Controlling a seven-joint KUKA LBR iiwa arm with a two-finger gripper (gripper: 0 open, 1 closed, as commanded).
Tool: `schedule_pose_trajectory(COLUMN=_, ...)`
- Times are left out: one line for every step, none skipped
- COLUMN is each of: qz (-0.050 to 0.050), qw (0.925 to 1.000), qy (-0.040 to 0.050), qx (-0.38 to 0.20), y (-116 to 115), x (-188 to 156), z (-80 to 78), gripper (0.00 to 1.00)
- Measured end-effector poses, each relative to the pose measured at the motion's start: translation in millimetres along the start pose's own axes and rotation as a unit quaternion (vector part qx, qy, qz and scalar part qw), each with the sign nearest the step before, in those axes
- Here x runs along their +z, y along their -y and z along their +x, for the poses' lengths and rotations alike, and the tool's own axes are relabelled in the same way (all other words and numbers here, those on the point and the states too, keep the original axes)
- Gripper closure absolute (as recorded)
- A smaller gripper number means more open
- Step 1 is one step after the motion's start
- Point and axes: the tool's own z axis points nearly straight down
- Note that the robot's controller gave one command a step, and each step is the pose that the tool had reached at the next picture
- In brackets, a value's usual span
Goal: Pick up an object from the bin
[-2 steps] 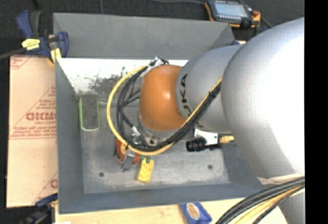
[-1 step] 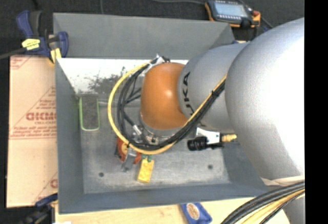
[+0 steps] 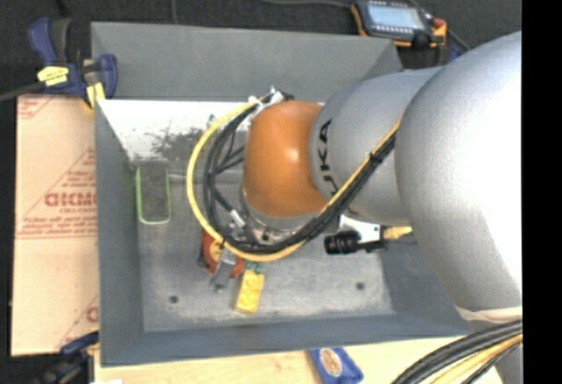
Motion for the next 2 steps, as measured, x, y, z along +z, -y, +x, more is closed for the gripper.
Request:
schedule_pose_trajectory(qz=-0.001, qw=1.0, qy=0.001, qx=0.0, y=0.1, x=-11.0, z=-0.4, gripper=1.0)
schedule_pose_trajectory(qz=-0.001, qw=1.0, qy=0.001, qx=-0.001, y=0.4, x=-20.0, z=-0.3, gripper=1.0)
